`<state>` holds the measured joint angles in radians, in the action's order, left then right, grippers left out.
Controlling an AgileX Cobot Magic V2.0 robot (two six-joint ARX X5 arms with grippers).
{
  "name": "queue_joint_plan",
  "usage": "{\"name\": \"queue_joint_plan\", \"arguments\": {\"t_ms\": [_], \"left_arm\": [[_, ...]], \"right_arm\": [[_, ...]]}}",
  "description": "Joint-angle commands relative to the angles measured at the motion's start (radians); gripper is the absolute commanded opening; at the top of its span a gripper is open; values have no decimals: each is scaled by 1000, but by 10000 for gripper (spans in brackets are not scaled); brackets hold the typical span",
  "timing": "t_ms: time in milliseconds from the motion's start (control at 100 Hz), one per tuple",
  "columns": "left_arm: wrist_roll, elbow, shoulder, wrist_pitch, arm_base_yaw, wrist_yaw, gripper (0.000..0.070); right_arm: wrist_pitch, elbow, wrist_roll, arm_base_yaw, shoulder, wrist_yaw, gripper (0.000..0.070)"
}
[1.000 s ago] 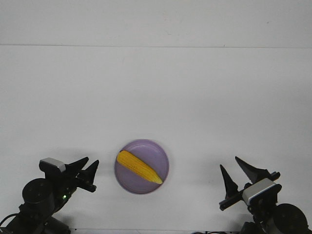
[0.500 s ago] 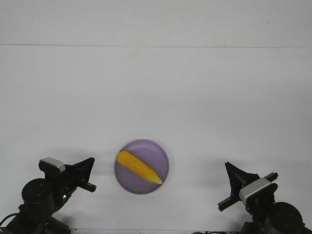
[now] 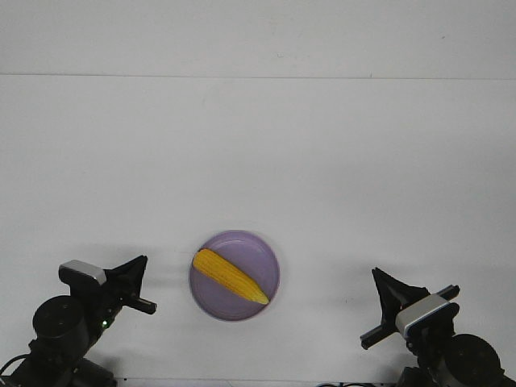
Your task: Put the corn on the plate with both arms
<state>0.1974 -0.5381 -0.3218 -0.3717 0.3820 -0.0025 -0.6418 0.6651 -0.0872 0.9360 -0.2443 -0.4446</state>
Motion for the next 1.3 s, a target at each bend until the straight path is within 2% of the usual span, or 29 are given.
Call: {"name": "queue_joint_plan", "arguments": {"t_ms": [0,90,170,360,520,1290], "left_arm": [[-167,42,28,66,-40,-11,15],[-265,162,97,201,-137,-22,15],[-319,277,166,302,-222,-29,15],[-335,443,274,377,-337,-50,16],[-335,527,319,385,-357,-70,16],[-332,524,319,374,-378,-69,15]], "right_arm": [[13,6,-18,12,-4,-1,16],[13,6,-18,12,-4,-1,16],[13,6,-18,12,-4,-1,16],[13,6,-18,12,-4,-1,16],[13,6,-18,12,-4,-1,16],[13,6,-18,12,-4,-1,16]]}}
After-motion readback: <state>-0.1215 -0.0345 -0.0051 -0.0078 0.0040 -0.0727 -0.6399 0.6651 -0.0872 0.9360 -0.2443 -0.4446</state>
